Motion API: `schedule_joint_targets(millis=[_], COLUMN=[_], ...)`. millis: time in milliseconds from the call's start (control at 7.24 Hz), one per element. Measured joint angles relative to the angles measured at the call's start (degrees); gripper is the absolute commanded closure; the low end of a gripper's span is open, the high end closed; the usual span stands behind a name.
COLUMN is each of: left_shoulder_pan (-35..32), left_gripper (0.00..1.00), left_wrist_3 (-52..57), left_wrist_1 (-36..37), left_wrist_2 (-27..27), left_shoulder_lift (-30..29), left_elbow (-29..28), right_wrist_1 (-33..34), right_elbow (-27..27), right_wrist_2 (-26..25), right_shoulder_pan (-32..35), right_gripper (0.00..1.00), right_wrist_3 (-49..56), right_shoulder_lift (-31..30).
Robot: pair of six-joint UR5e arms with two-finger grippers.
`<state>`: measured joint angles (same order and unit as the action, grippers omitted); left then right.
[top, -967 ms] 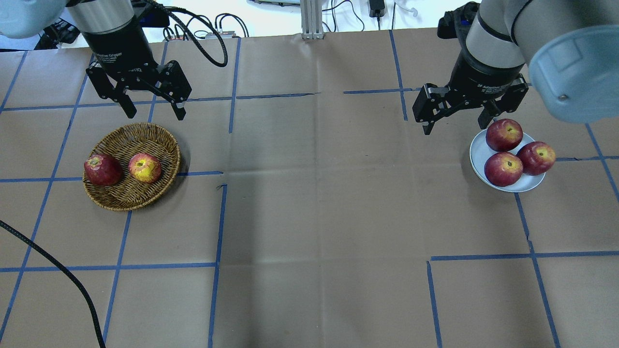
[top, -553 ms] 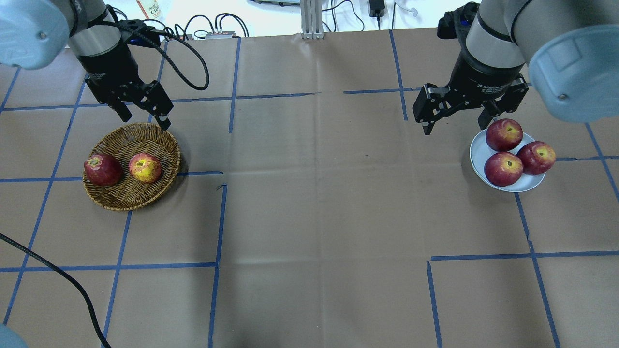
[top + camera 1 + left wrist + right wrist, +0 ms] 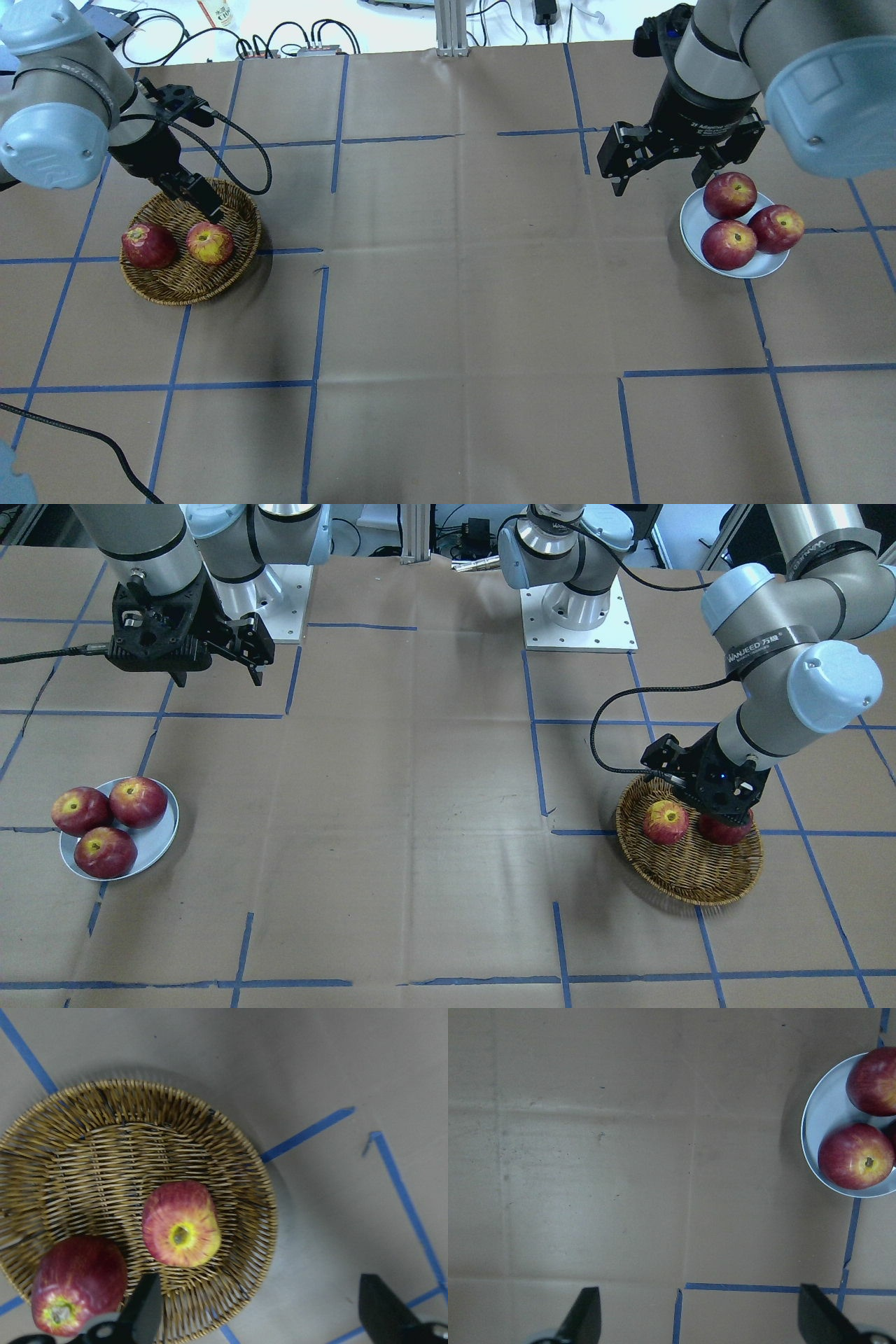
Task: Transfer apple from basket to plate
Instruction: 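Lower the left gripper over the red-yellow apple in the basket, then close the left gripper on the red-yellow apple and lift it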
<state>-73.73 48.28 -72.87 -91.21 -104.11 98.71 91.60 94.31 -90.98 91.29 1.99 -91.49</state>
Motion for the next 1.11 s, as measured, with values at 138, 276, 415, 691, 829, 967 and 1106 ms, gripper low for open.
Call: schedule_joint_targets(millis=[138, 276, 415, 691, 829, 967, 1106], left_shoulder_pan=[1.74, 3.29, 4.02, 4.34, 4.35, 4.33, 4.28], left_gripper=[0.01, 0.01, 0.01, 0.01, 0.01, 0.01, 0.04], left_wrist_3=[0.57, 0.66, 0.46, -1.09, -2.19, -3.16, -4.1], left_wrist_1=[1.91, 4.24, 7.01, 10.87, 11.68, 12.28, 12.82], left_wrist_2=[0.06, 0.09, 0.09, 0.22, 0.41, 0.53, 0.64], left_shoulder_lift=[-0.83, -2.07, -3.37, -5.02, -5.69, -6.51, -7.39], left_elbow=[1.36, 2.51, 3.58, 5.87, 6.43, 6.65, 6.74], right_wrist_1=[0.04, 0.06, 0.03, -0.09, -0.08, 0.01, 0.08], right_elbow=[0.0, -0.02, -0.05, -0.08, -0.08, -0.12, -0.13], right_wrist_2=[-0.02, 0.0, 0.01, 0.0, -0.02, -0.01, 0.03], right_shoulder_pan=[0.02, 0.01, 0.0, -0.03, -0.03, -0.01, 0.02], right_gripper=[0.0, 0.0, 0.0, 0.0, 0.0, 0.0, 0.0], right_wrist_3=[0.02, 0.03, 0.03, 0.03, 0.03, 0.01, -0.03], right_shoulder_lift=[-0.02, -0.08, -0.13, -0.16, -0.2, -0.37, -0.43])
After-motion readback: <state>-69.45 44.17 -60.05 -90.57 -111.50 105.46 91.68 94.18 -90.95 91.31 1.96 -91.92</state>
